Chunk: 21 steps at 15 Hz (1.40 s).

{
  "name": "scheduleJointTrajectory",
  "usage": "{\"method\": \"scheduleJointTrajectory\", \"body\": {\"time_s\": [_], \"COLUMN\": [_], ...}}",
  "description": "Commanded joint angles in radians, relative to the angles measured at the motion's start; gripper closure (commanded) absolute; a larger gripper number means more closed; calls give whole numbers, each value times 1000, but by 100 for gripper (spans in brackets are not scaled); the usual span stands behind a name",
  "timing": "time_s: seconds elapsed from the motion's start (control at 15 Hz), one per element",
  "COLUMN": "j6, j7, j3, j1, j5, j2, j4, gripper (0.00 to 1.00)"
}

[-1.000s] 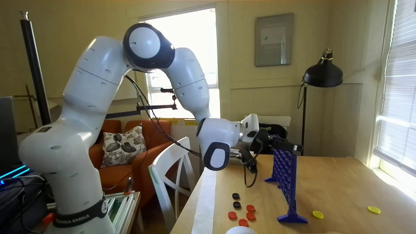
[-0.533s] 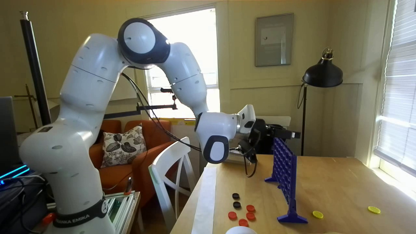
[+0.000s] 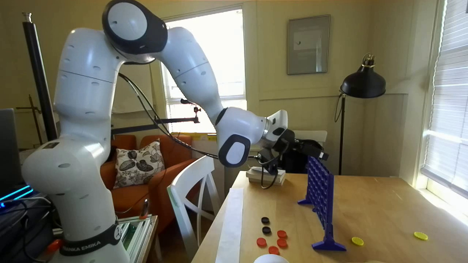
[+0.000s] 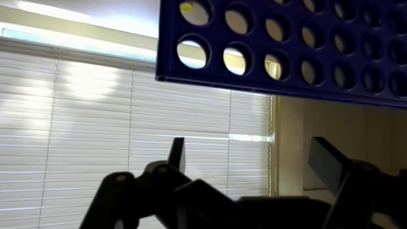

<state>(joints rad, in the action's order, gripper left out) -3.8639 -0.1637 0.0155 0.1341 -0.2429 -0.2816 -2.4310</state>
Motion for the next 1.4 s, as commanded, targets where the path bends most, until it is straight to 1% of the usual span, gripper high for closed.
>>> {"method": "scheduleJointTrajectory", "body": {"time_s": [0.0, 0.2, 0.27, 0.33, 0.47, 0.53, 0.6, 0.67, 0.73, 0.8, 1.0, 1.27, 1.33], "j6": [218, 412, 471, 514, 601, 642, 682, 723, 755, 787, 876, 973, 997], "j7": [-21, -13, 2, -11, -9, -20, 70, 81, 96, 77, 62, 101, 111], "j3": [-5, -6, -11, -1, 6, 23, -11, -13, -15, 6, -5, -5, -22], "j1": [20, 27, 23, 32, 30, 32, -28, -34, -42, -16, -8, -17, -36], "j5": [-57, -66, -50, -68, -63, -64, 45, 54, 66, 36, 0, 32, 41], "j2": [140, 212, 237, 252, 281, 288, 301, 311, 318, 326, 351, 384, 394], "j4": [-80, -98, -104, -105, -110, -115, -124, -123, -124, -123, -120, -122, -125], "gripper": [0, 0, 0, 0, 0, 0, 0, 0, 0, 0, 0, 0, 0]}}
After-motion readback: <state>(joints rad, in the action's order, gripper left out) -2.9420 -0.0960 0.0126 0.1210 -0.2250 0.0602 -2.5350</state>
